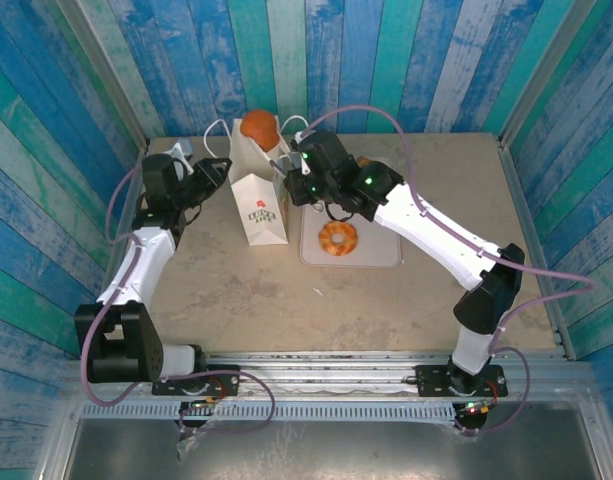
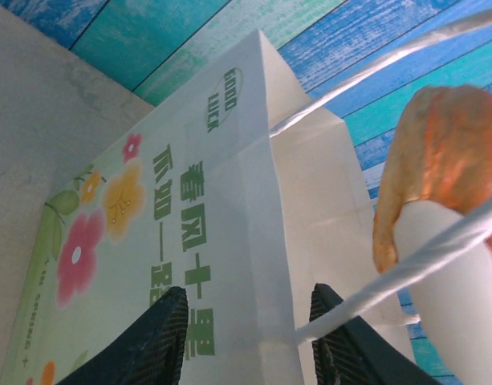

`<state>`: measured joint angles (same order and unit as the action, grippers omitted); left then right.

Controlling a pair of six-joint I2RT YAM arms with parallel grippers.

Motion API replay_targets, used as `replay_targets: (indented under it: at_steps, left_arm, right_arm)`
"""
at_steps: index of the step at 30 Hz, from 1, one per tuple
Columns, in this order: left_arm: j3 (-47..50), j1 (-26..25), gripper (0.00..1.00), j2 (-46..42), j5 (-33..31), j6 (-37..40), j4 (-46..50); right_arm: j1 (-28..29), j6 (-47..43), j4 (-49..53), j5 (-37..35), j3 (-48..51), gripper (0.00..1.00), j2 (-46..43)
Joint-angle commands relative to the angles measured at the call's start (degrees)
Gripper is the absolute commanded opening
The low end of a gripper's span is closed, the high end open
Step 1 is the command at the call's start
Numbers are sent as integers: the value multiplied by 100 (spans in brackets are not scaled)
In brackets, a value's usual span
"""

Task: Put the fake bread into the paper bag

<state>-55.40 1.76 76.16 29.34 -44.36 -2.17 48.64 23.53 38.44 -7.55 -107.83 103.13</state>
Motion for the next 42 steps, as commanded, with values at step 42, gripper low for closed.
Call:
replay_targets:
  at_steps: [42]
  left_arm:
    - [-8,-18,40,72,141,-2,-73]
  right_arm:
    - [-83,-349,710,199,-891,58,187]
